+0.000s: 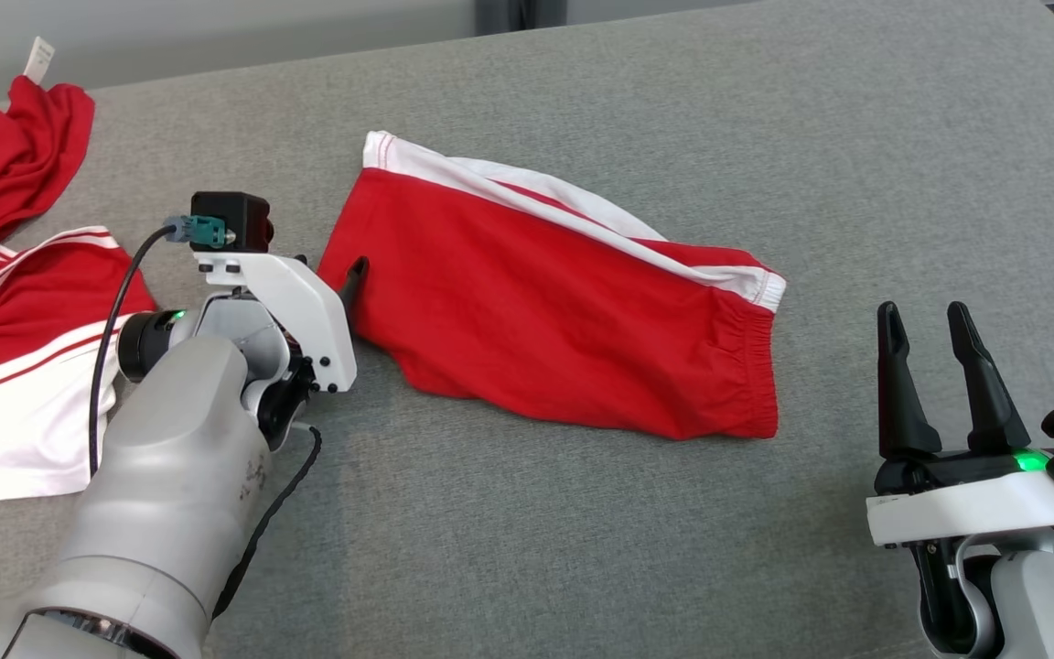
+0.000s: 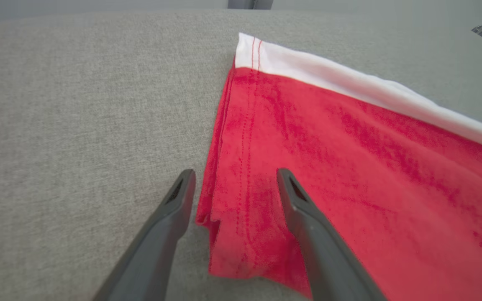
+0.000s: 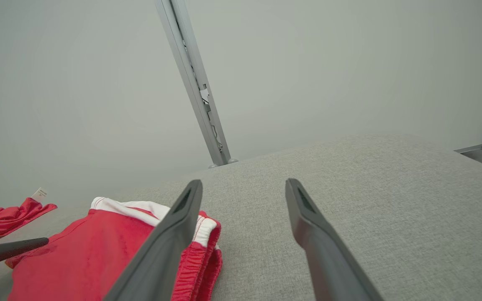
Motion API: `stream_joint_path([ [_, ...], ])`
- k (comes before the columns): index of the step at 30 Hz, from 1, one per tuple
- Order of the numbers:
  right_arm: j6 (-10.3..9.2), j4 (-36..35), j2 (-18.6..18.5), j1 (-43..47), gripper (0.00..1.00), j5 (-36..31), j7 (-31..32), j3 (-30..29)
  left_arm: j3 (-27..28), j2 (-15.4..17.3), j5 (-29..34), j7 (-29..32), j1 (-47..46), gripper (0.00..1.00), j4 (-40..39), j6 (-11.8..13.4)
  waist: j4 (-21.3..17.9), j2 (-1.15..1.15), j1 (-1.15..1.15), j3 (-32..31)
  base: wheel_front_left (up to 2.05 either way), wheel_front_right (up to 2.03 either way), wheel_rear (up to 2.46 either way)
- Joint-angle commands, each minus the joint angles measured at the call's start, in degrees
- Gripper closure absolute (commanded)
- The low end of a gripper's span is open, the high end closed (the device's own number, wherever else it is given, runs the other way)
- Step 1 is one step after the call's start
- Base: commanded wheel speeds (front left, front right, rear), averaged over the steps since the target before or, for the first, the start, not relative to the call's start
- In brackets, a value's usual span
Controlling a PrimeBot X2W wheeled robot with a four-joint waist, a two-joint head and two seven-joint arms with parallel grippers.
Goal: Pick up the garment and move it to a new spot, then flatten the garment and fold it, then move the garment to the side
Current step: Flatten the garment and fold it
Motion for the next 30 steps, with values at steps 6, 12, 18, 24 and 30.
stream_joint_path([
  [6, 0.01, -1.2, -0.3, 0.8, 0.00, 0.6, 0.0, 0.1, 0.9, 1.3, -1.3, 1.9, 2.1, 0.00, 1.1, 1.4, -1.7, 0.00, 0.00, 0.3, 0.00, 0.00, 0.00],
  [12, 0.01, -2.0, -0.3, 1.2, 0.00, 0.9, 0.0, -0.1, 0.7, 1.4, -2.0, 3.4, 4.2, 0.59, 1.7, 1.5, -2.3, 0.00, 0.00, 0.1, 0.00, 0.00, 0.00],
  [18, 0.01, -2.5, -0.3, 1.4, 0.00, 0.8, 0.0, -0.6, -0.3, 0.3, -2.4, 2.8, 5.8, 1.00, 0.2, 0.4, -1.4, 0.00, 0.00, -0.8, 0.00, 0.00, 0.00],
  [24, 0.01, -2.2, -0.3, 2.0, 0.00, 0.4, 0.0, -0.8, -0.3, -0.4, -3.6, -0.7, 7.3, 1.00, -2.7, 0.0, 0.4, 0.00, 0.00, -2.3, 0.00, 0.00, 0.00],
  [30, 0.01, -2.0, -0.3, 3.1, 0.00, -0.3, 0.0, -1.5, -0.5, -1.0, -5.9, -3.9, 11.3, 1.00, -8.3, -0.1, 3.1, 0.00, 0.00, -4.3, 0.00, 0.00, 0.00],
])
